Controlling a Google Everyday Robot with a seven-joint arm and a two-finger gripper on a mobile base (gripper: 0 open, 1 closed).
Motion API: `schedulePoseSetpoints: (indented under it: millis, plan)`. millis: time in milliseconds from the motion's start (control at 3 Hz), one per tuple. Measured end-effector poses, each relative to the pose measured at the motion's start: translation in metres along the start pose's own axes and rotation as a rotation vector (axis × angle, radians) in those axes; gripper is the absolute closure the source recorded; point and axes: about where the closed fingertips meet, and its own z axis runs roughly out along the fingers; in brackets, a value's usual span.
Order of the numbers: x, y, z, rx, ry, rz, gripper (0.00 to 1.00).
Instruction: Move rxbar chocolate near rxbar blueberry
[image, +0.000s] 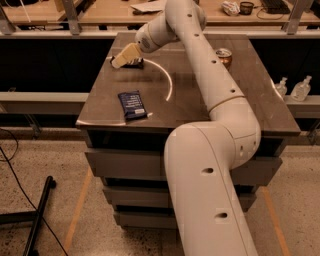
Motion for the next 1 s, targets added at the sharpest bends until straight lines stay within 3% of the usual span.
schedulePoseSetpoints:
  millis: [333,1000]
  plan:
    - [0.002,0.003,0.003,0.039,0.054,0.019,0.0]
    - [0.038,0.014,0.006,0.037,0.143,0.099,0.0]
